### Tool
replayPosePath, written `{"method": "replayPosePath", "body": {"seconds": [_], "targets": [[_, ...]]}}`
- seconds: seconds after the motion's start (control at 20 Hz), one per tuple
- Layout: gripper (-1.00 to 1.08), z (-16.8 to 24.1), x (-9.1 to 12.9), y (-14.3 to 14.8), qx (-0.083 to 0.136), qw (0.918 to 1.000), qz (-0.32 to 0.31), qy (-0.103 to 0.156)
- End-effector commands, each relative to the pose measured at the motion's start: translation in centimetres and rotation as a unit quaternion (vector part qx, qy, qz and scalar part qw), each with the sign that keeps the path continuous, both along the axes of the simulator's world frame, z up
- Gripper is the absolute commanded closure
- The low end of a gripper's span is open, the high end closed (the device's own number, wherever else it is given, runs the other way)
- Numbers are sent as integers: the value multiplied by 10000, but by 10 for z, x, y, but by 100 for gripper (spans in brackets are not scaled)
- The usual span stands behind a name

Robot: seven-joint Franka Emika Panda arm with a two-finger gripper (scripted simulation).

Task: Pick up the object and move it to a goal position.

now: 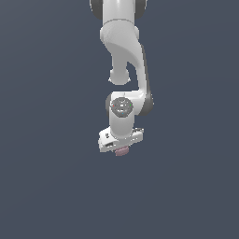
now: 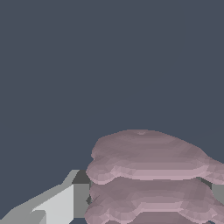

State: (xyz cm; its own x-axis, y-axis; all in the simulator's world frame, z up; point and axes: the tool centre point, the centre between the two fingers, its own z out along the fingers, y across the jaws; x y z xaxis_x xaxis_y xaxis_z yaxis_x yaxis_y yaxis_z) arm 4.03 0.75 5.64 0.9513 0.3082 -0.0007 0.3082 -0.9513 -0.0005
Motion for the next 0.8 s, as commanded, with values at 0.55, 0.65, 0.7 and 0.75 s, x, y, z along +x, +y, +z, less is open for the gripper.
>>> {"method": "replayPosePath", "body": {"seconds": [0.55, 0.65, 0.7, 0.75], "targets": [[108, 65, -71, -95, 1, 10000, -8, -4], [108, 76, -82, -111, 1, 10000, -8, -4], [108, 81, -87, -118, 1, 10000, -8, -4], [108, 86, -93, -126, 1, 10000, -8, -4]]}}
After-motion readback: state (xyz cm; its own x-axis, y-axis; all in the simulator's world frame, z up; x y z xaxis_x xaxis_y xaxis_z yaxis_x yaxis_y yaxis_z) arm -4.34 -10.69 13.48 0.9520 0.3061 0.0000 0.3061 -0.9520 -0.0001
